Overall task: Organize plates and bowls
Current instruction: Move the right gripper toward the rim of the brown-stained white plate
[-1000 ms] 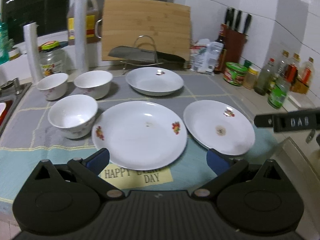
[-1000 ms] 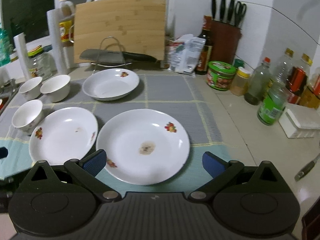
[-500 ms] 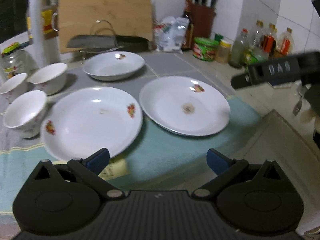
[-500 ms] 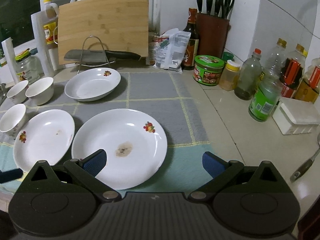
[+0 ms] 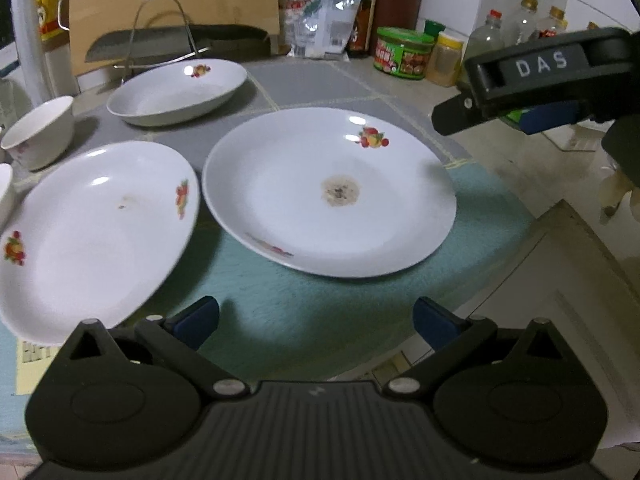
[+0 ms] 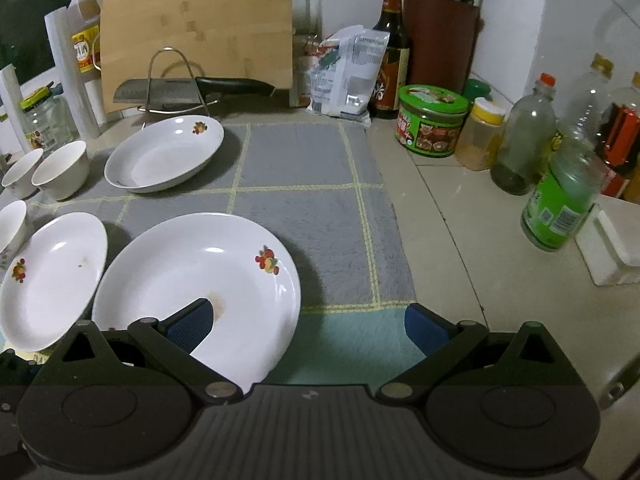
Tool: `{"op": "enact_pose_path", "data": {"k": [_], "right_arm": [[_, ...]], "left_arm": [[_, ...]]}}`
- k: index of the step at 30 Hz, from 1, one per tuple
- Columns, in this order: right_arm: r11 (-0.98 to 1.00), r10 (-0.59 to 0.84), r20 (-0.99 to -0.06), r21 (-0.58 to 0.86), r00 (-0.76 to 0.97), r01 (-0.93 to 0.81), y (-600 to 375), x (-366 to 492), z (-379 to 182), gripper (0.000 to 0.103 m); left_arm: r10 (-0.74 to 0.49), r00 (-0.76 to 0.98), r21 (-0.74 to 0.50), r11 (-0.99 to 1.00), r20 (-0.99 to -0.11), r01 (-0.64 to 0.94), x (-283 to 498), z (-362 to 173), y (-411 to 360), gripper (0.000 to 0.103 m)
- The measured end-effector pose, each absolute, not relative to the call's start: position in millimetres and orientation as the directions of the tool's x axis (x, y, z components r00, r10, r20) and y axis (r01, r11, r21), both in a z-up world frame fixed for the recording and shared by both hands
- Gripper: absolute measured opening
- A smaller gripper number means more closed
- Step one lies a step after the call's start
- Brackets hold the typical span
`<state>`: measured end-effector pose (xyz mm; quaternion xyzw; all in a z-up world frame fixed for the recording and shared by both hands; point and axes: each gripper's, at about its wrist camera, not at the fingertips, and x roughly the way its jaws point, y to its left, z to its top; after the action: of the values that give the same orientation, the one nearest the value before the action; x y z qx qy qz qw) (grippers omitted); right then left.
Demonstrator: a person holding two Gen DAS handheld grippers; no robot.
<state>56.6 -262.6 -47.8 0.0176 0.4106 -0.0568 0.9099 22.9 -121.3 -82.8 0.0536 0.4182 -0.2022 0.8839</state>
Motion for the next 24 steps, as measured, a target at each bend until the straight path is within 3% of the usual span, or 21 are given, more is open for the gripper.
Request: {"op": "enact_pose_path", "data": {"k": [7, 24], "right_arm": [[0.997, -0.048, -0.782, 0.001, 0.622, 0.079, -276, 79, -66, 0.103], [0.992, 0.091, -0.844, 0.033, 0.529, -0.119, -277, 139, -106, 0.103]], "left_arm": [[-0.247, 0.585, 0.003, 0.92, -0.773, 0.392, 35, -92, -140, 0.103], [-0.257, 0.626, 0.004, 0.923, -0.736, 0.384, 41, -95, -149, 0.103]]}}
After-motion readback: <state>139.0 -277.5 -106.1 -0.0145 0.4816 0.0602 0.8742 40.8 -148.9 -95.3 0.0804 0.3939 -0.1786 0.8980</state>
